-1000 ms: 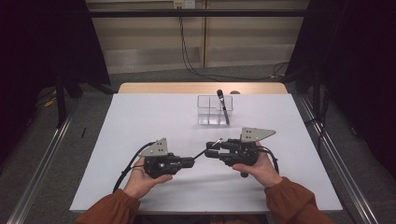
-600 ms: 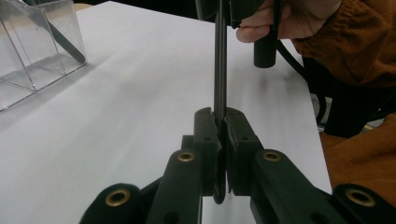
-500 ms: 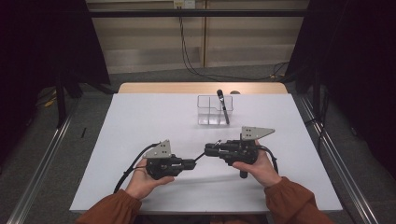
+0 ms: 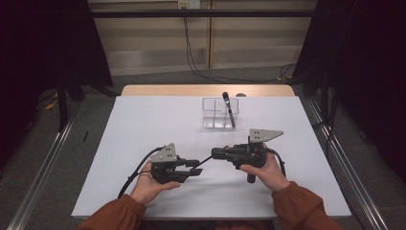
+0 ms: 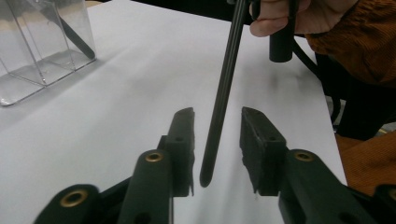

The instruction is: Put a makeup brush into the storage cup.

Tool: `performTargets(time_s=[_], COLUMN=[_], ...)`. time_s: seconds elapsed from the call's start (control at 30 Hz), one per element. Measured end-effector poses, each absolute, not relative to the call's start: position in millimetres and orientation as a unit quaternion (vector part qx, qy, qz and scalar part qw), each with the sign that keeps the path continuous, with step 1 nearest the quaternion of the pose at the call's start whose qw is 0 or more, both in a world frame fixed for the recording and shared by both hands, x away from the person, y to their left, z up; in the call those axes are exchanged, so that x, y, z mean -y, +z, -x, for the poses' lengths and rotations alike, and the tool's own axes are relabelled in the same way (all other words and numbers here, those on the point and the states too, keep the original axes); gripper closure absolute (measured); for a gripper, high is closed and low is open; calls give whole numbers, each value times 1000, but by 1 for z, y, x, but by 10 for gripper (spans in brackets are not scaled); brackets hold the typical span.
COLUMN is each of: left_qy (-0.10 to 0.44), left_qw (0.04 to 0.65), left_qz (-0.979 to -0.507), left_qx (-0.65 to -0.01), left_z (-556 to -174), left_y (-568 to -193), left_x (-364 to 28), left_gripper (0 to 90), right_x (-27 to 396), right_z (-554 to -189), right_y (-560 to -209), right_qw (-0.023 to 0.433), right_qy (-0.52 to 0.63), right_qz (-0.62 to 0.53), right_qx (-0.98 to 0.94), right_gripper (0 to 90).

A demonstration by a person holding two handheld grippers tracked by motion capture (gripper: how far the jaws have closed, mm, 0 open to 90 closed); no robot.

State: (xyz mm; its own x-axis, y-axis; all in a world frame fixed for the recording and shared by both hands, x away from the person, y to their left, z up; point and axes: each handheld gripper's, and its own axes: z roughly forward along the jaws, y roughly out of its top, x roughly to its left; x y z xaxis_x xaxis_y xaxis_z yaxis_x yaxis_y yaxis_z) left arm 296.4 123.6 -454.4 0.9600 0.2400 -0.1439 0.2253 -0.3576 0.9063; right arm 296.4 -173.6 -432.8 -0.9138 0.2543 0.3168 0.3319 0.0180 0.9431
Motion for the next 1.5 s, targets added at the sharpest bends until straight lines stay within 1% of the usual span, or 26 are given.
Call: performTargets(time_s=[0.1, 0.13, 0.2, 0.27, 0.37, 0.6, 0.67, 0.73, 0.8, 0.83, 0.93, 1.13, 1.23, 1.33, 1.4, 1.5], left_qy=[9, 10, 12, 17, 21, 31, 38, 45, 56, 60, 66, 86, 79, 101, 100, 115], left_qw=[548, 548, 547, 541, 543, 543, 541, 545, 547, 544, 556, 564, 573, 572, 578, 576], left_qz=[-824, -823, -822, -823, -821, -813, -812, -806, -801, -802, -789, -778, -767, -768, -760, -760], left_qx=[-146, -149, -160, -171, -176, -209, -215, -226, -236, -239, -253, -264, -279, -271, -280, -276], left_z=[-297, -297, -298, -299, -299, -299, -298, -298, -297, -297, -296, -292, -292, -290, -289, -287], left_y=[-454, -454, -453, -453, -453, -447, -446, -444, -441, -439, -435, -430, -429, -425, -424, -422], left_x=[-125, -125, -126, -127, -128, -134, -137, -141, -148, -150, -160, -176, -182, -186, -190, -197], left_gripper=[593, 552, 507, 413, 381, 186, 167, 121, 107, 84, 79, 65, 51, 25, 27, 23], right_x=[176, 177, 179, 180, 182, 186, 188, 189, 191, 192, 194, 202, 204, 205, 206, 206], right_z=[-296, -296, -297, -297, -297, -298, -298, -298, -298, -298, -299, -302, -301, -301, -301, -301], right_y=[-432, -431, -430, -430, -429, -426, -424, -422, -421, -420, -418, -414, -412, -410, -409, -407], right_qw=[28, 28, 25, 26, 27, 22, 21, 19, 16, 16, 11, 4, -4, -15, -18, -21], right_qy=[-668, -667, -663, -662, -660, -642, -634, -633, -627, -625, -617, -609, -607, -604, -602, -589], right_qz=[208, 207, 212, 212, 213, 219, 219, 219, 220, 221, 227, 244, 244, 245, 244, 242], right_qx=[714, 715, 717, 719, 720, 734, 742, 742, 747, 749, 753, 755, 756, 758, 760, 771], right_gripper=[862, 863, 863, 863, 863, 863, 863, 863, 863, 863, 863, 863, 863, 863, 863, 863])
